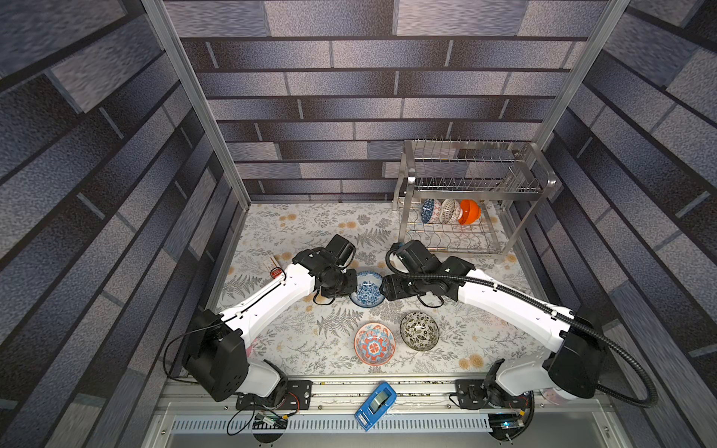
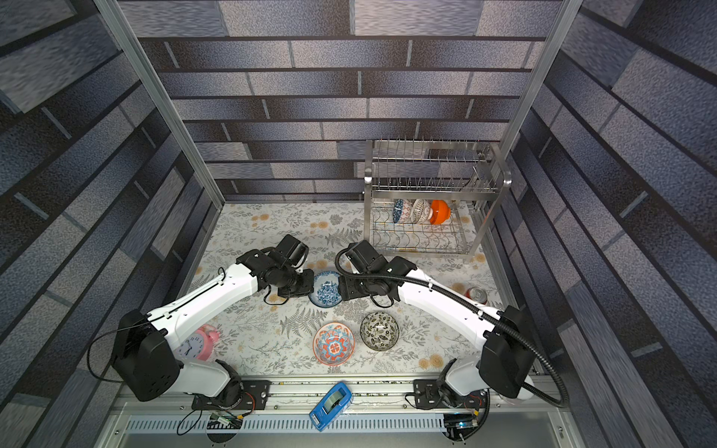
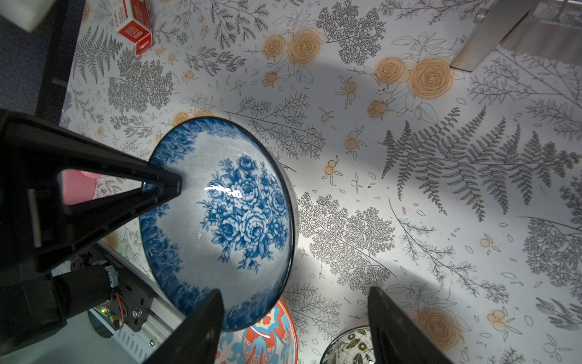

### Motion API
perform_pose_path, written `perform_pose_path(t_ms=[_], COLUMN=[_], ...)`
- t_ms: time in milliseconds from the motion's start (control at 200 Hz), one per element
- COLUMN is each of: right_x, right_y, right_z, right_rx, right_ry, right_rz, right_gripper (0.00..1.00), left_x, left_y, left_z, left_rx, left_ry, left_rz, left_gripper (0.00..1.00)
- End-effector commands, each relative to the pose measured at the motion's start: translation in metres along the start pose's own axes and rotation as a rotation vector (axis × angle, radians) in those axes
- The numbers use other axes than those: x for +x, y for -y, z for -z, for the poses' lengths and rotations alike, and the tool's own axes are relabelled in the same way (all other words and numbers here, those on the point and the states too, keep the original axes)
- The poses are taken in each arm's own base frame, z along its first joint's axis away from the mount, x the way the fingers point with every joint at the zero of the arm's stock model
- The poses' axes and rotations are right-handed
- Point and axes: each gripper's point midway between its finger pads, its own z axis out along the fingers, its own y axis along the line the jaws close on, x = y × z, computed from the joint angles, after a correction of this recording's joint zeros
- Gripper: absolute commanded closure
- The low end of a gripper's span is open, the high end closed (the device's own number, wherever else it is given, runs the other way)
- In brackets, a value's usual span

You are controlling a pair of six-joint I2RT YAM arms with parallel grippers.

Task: Load bowls into a dish rack
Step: Place the bowl in the dish rack.

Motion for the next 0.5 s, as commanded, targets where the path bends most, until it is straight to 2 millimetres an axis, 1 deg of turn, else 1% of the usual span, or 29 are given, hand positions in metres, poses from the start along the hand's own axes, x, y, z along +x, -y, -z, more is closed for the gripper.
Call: perform_pose_path(t_ms=[0, 100, 180, 391, 496], right_x=[-0.004, -0.007, -0.007, -0.008, -0.009], right_y=[-0.012, -0.013, -0.013, -0.010, -0.007], right_z=[0.000, -0.003, -0.007, -0.014, -0.015], right_rx=[-0.029, -0.027, -0.017, 0.009, 0.022], right_ry=[-0.016, -0.030, -0.045, -0.074, -0.074], right_rz=[0.007, 0.009, 0.014, 0.011, 0.006], right_gripper=[0.34, 0.42, 0.47, 0.56, 0.58], left_x=[-0.010, -0.009, -0.008, -0.005, -0.004], left_y=[0.018, 0.018, 0.019, 0.022, 0.022], left_z=[0.012, 0.010, 0.010, 0.008, 0.008], left_rx=[0.065, 0.063, 0.063, 0.068, 0.068], left_ry=[0.039, 0.035, 0.033, 0.031, 0.030], left_rz=[-0.039, -0.039, -0.038, -0.043, -0.045], left_gripper=[1.00, 1.00, 1.00, 1.00, 1.00])
